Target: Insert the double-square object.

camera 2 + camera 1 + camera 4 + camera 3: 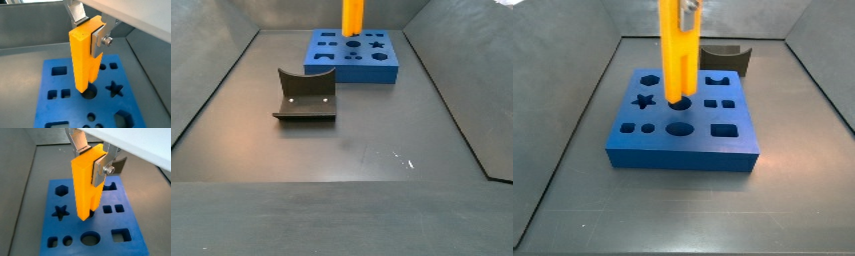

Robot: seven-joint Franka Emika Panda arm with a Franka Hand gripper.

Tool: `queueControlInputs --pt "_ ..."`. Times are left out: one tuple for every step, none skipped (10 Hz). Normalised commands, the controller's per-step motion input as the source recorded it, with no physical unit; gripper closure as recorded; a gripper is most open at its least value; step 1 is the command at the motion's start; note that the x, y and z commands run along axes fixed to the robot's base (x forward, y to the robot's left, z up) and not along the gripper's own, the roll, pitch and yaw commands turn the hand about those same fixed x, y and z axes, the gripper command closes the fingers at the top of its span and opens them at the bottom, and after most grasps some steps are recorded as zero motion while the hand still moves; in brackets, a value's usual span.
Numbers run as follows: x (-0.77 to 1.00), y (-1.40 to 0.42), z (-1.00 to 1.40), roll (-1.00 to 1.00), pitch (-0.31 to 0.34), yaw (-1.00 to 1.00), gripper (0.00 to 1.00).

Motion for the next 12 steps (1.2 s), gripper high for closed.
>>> queueControlInputs --pt "0.78 0.00 -0.08 0.12 0.000 -0.34 1.00" --pt "0.50 0.00 0.00 0.05 0.000 -0.63 1.00" --pt "0.36 0.00 0.00 0.01 0.000 -0.75 1.00" --pt "0.30 0.00 0.01 0.00 0.000 -0.80 1.00" --pt "0.27 0.01 0.13 0.00 0.000 -0.84 1.00" --pt "0.23 0.02 0.12 0.00 0.000 -0.87 1.00" --pt "0.18 0.04 0.07 0.00 0.000 -0.91 1.00" --pt "0.17 0.07 0.00 0.00 0.000 -0.92 1.00" --pt "0.17 0.09 0.00 0.01 0.000 -0.92 1.00" --pt "0.22 0.11 -0.01 0.04 -0.011 -0.89 1.00" --pt "0.37 0.10 -0.05 0.06 -0.017 -0.77 1.00" --pt "0.45 0.08 -0.06 0.07 -0.004 -0.70 1.00"
